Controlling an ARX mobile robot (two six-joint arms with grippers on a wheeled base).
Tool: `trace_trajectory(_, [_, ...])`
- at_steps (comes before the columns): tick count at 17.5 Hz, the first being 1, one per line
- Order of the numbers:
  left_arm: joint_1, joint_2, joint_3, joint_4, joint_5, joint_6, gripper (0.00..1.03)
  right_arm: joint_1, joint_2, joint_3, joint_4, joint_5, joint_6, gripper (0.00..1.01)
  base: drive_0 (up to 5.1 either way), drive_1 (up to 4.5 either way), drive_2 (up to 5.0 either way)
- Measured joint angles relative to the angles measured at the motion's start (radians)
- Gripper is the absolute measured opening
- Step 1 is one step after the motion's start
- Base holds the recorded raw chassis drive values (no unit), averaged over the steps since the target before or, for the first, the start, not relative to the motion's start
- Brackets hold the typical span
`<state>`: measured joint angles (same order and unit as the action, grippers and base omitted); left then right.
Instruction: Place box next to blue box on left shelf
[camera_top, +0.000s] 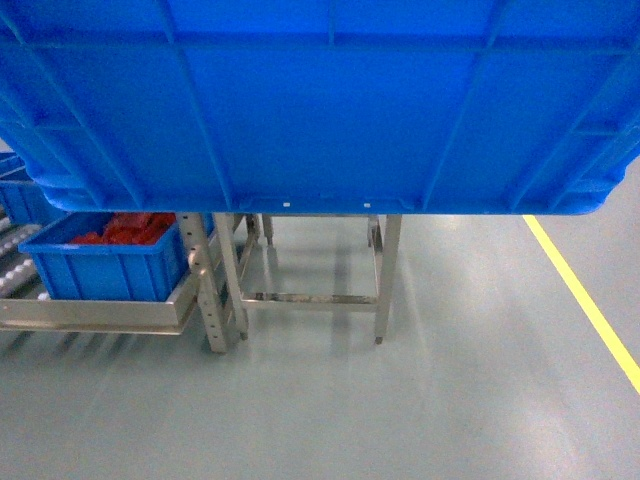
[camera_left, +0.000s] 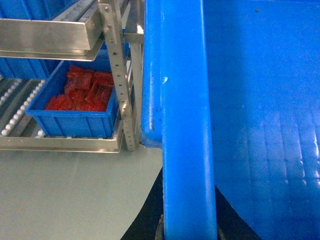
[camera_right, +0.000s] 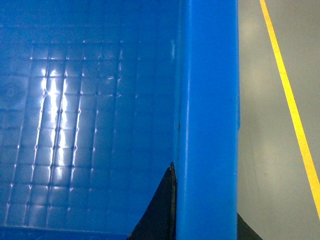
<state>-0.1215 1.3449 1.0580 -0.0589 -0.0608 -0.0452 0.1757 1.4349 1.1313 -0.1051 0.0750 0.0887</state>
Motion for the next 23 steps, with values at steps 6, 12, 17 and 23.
trace_trajectory(6, [0.003, 0.0, 0.0, 0.0, 0.002, 0.0, 0.05, 0.001, -0.002, 0.0, -0.005, 0.001, 0.0, 0.07, -4.6, 1.99, 3.4])
trace_trajectory(12, [0.003, 0.0, 0.0, 0.0, 0.0, 0.0, 0.05, 0.0, -0.001, 0.0, -0.002, 0.0, 0.001, 0.07, -5.0, 2.43, 2.4])
trace_trajectory(17, [0.003, 0.0, 0.0, -0.001, 0.002, 0.0, 0.05, 0.001, -0.003, -0.001, -0.003, 0.001, 0.0, 0.07, -5.0, 2.45, 2.5])
trace_trajectory(23, [0.003, 0.0, 0.0, 0.0, 0.002, 0.0, 0.05, 0.001, -0.002, -0.002, -0.003, 0.0, 0.0, 0.07, -5.0, 2.43, 2.4])
